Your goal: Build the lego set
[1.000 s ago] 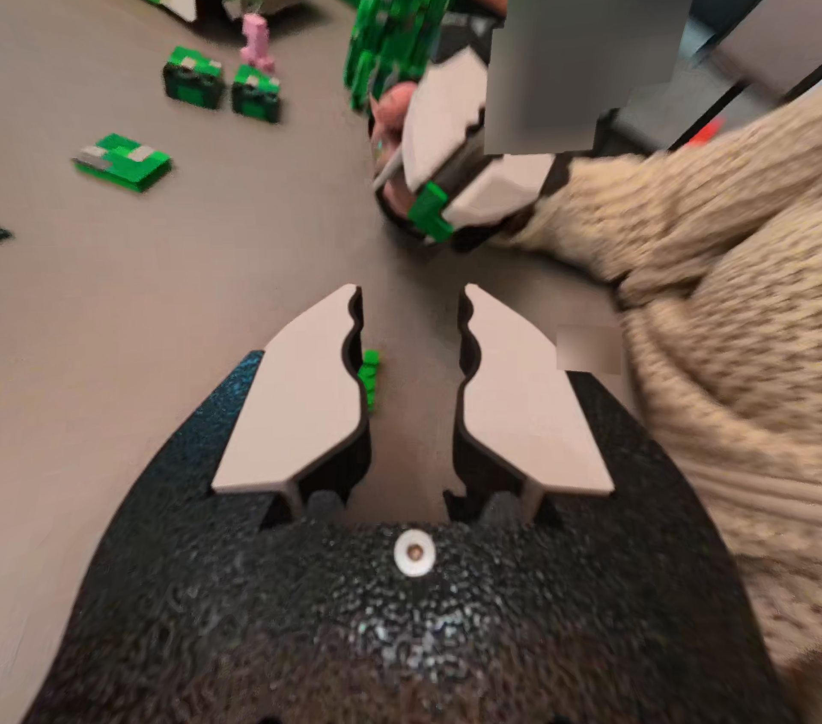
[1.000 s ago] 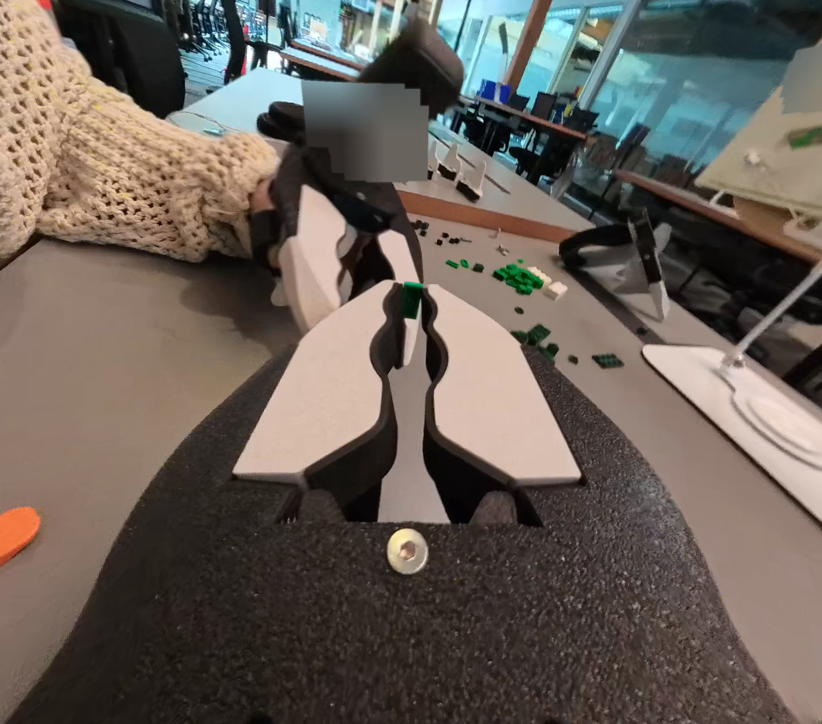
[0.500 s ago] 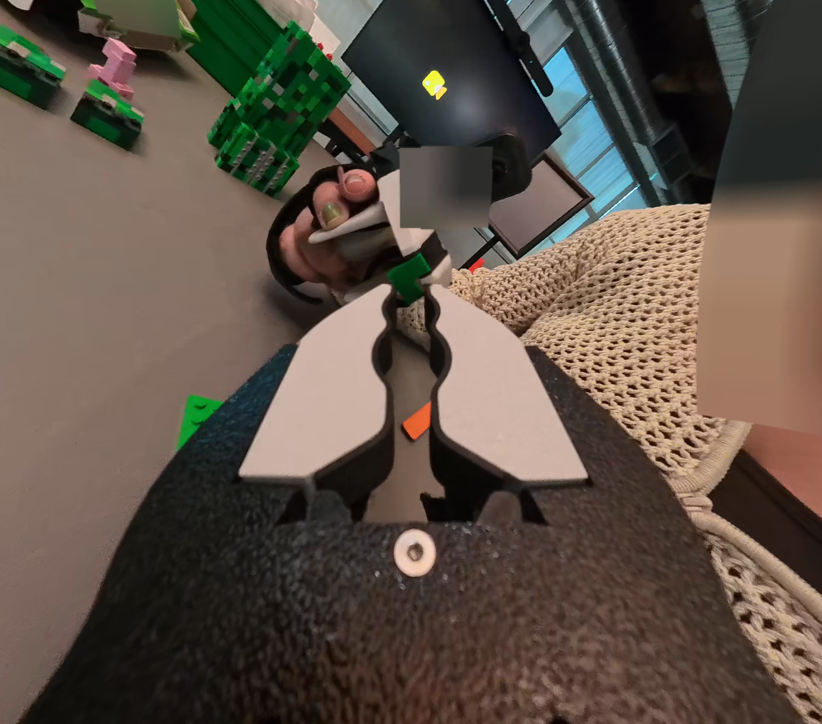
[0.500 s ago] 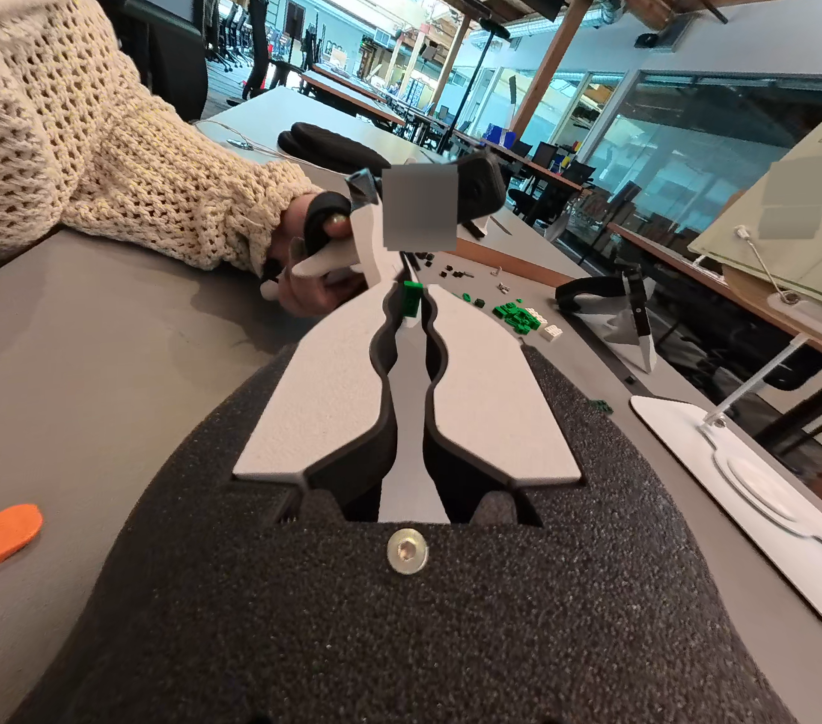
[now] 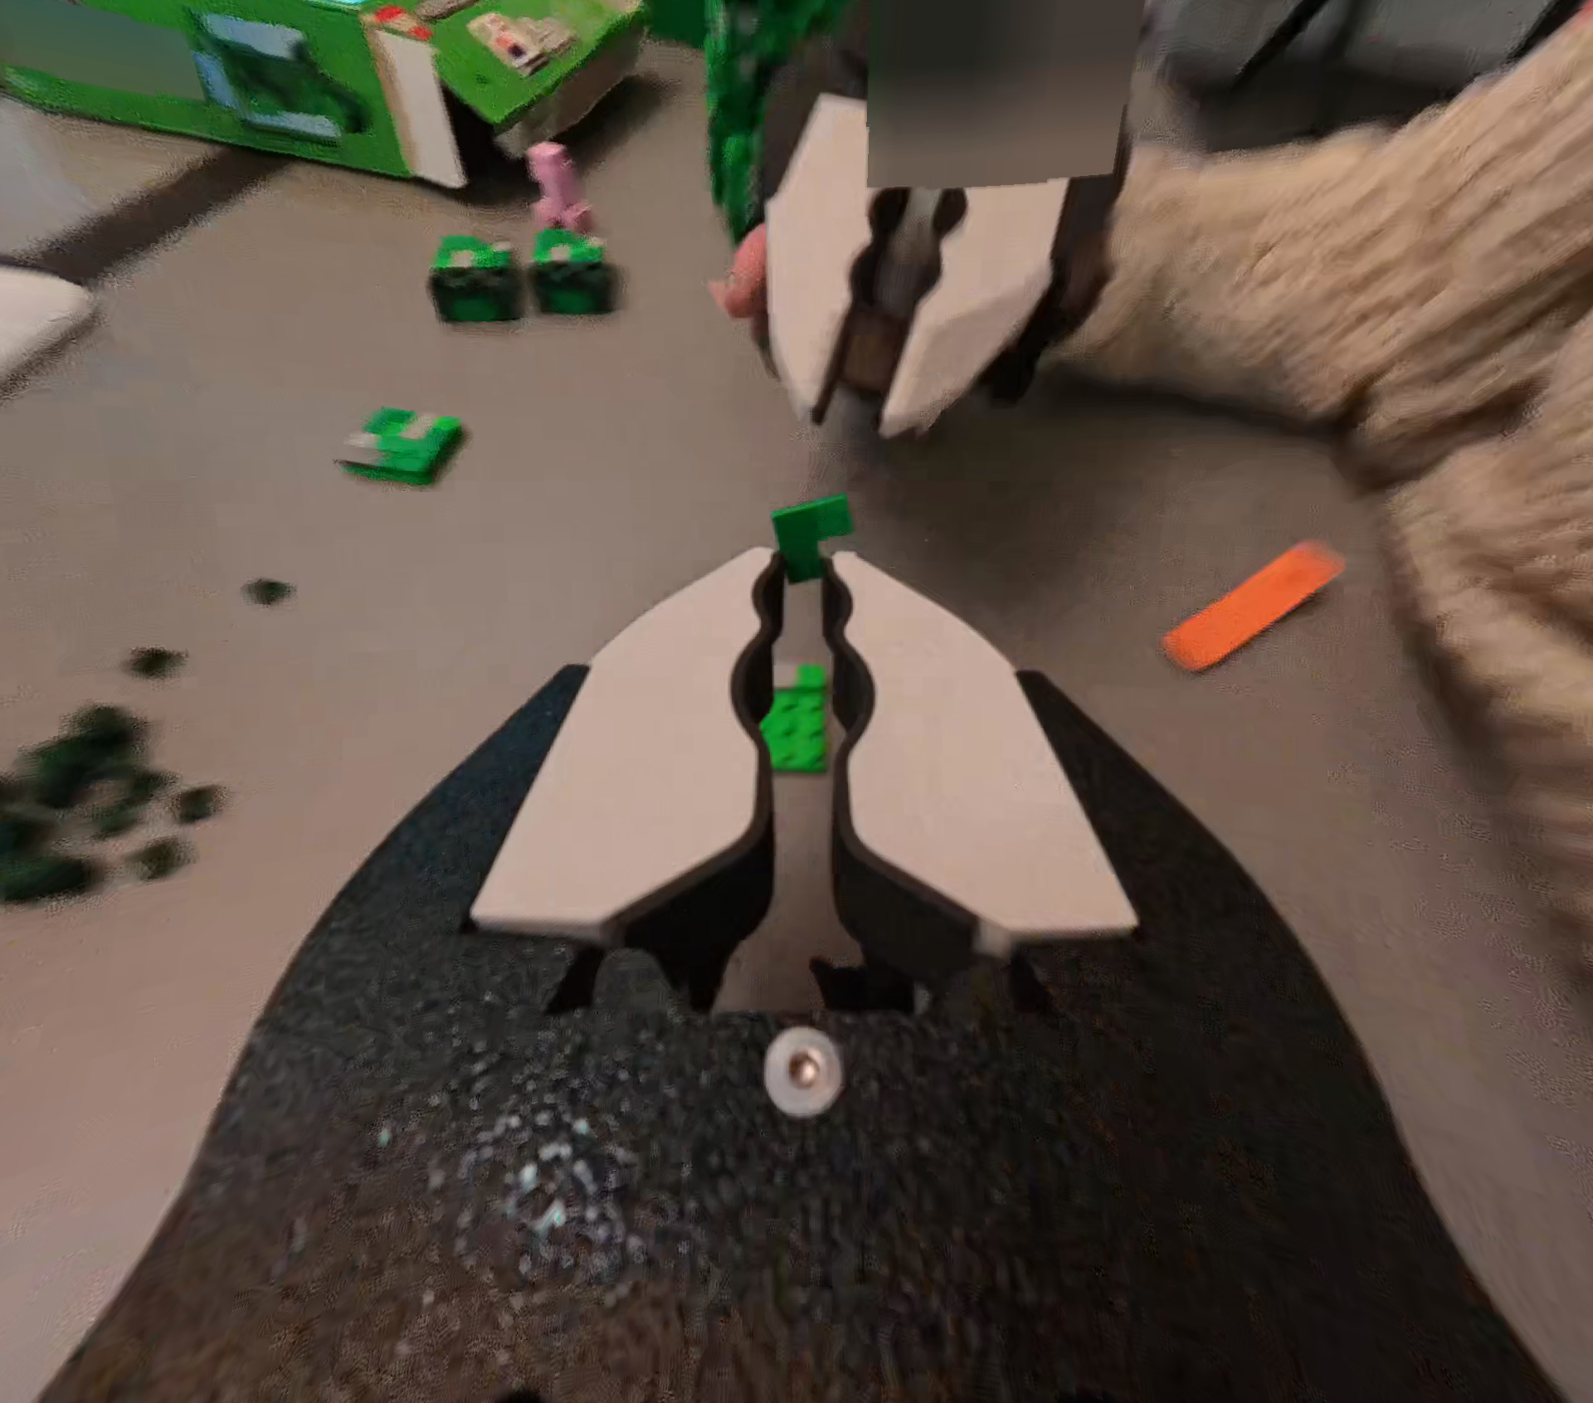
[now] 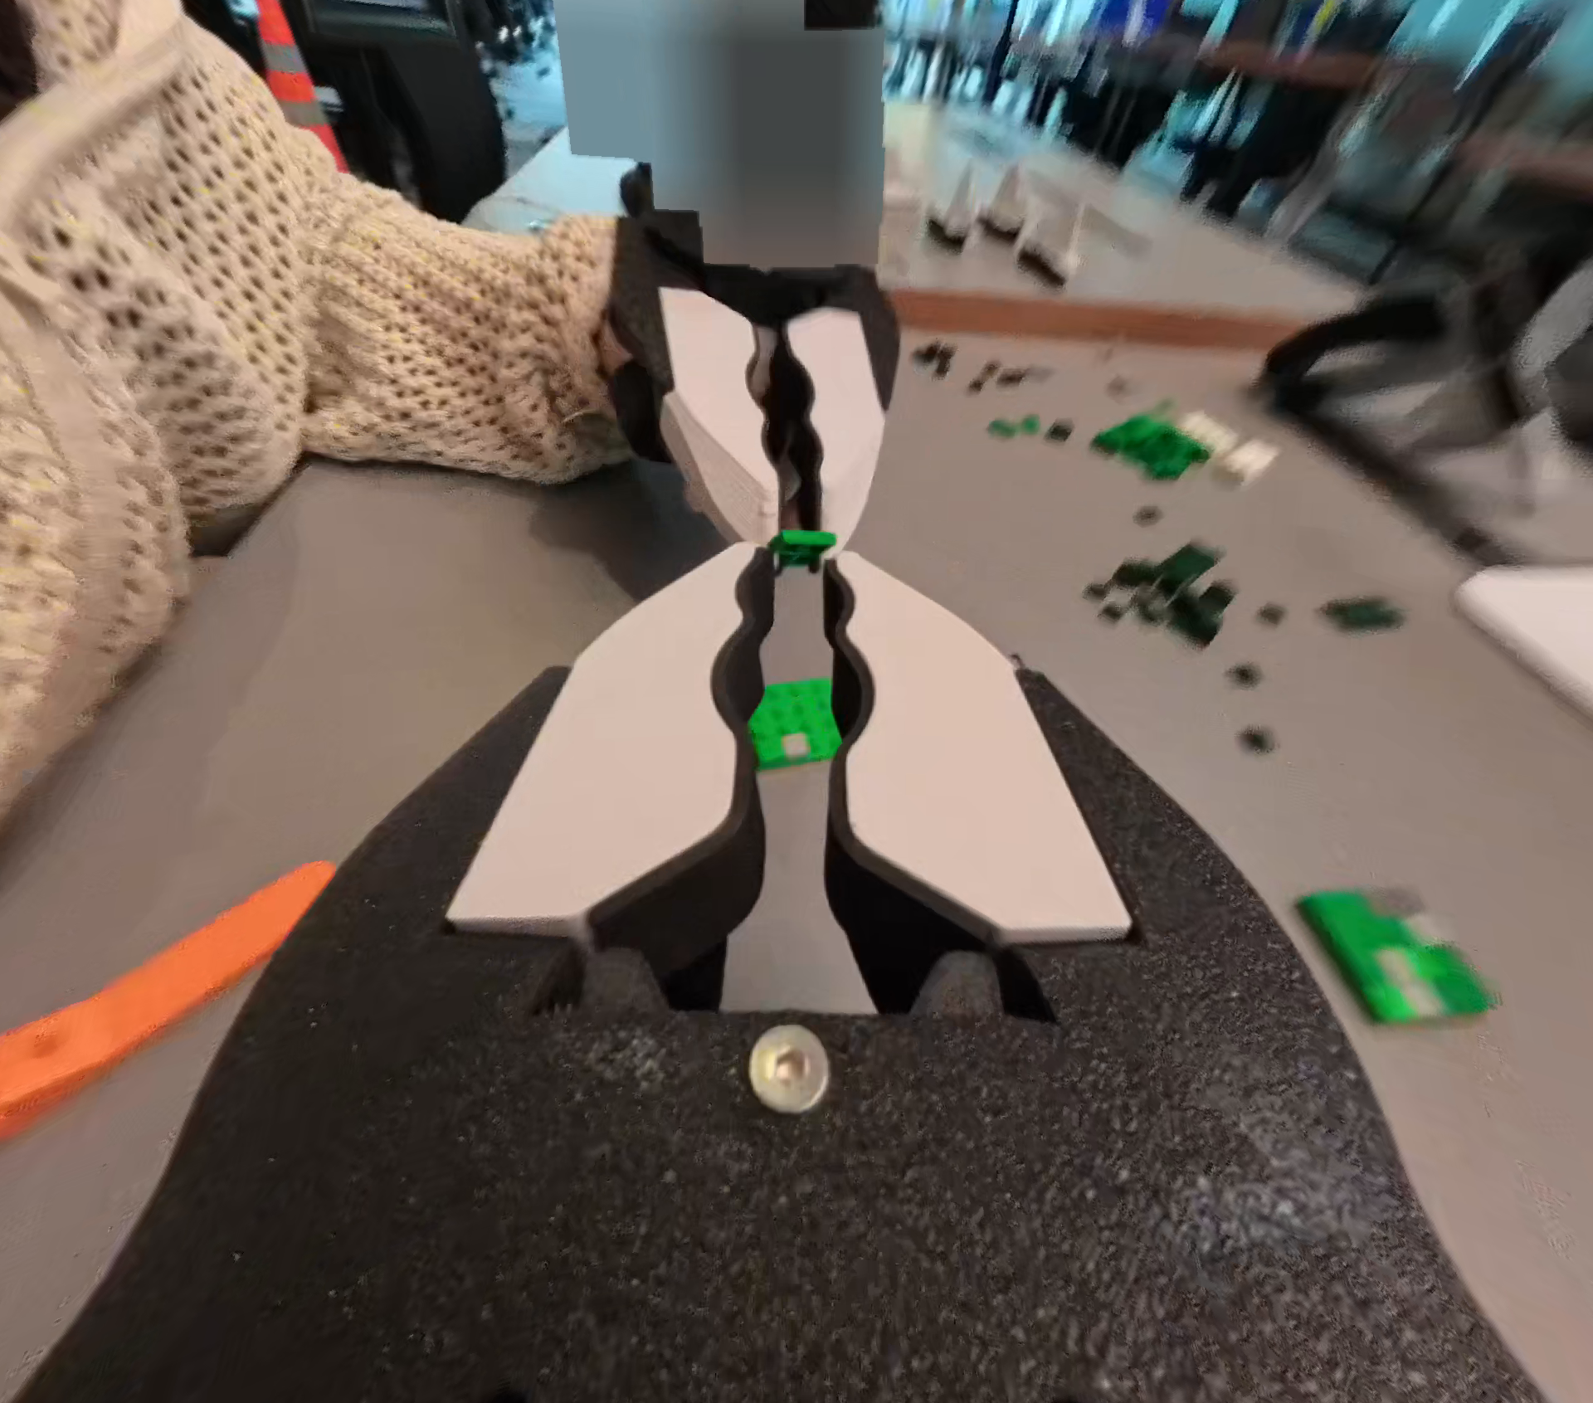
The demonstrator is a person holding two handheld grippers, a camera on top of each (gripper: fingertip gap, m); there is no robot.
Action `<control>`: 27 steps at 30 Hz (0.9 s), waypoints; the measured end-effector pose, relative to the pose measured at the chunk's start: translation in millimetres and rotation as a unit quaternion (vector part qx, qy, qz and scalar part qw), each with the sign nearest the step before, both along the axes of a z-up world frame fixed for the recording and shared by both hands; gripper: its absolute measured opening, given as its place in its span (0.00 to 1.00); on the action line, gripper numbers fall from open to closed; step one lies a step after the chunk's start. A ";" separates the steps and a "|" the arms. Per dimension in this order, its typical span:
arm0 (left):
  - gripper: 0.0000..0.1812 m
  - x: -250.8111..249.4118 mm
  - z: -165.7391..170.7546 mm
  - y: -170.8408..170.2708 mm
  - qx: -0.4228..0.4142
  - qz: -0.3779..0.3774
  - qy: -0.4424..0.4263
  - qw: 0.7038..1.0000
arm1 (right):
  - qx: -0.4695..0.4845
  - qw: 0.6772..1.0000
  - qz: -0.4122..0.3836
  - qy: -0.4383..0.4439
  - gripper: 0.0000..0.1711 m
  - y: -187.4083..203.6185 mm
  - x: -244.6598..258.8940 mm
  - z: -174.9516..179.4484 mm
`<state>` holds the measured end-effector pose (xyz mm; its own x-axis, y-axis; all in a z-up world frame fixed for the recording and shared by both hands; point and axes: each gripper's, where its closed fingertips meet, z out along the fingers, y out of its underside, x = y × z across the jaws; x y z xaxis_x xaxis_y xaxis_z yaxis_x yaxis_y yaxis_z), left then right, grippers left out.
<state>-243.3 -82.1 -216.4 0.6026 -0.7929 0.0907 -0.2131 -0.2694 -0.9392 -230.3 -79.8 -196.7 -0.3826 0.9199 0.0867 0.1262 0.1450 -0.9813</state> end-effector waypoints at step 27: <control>0.05 -4.7 -42.2 9.6 0.167 0.033 0.355 0.919 | -0.180 0.941 -0.067 -0.279 0.02 -0.4 -17.2 -56.2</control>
<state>-248.0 -72.5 -258.6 0.4638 -0.6645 -0.5859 -0.7979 -0.0259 -0.6022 -247.6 -80.2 -252.9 -0.1538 0.8946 -0.4196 0.6301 -0.2383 -0.7391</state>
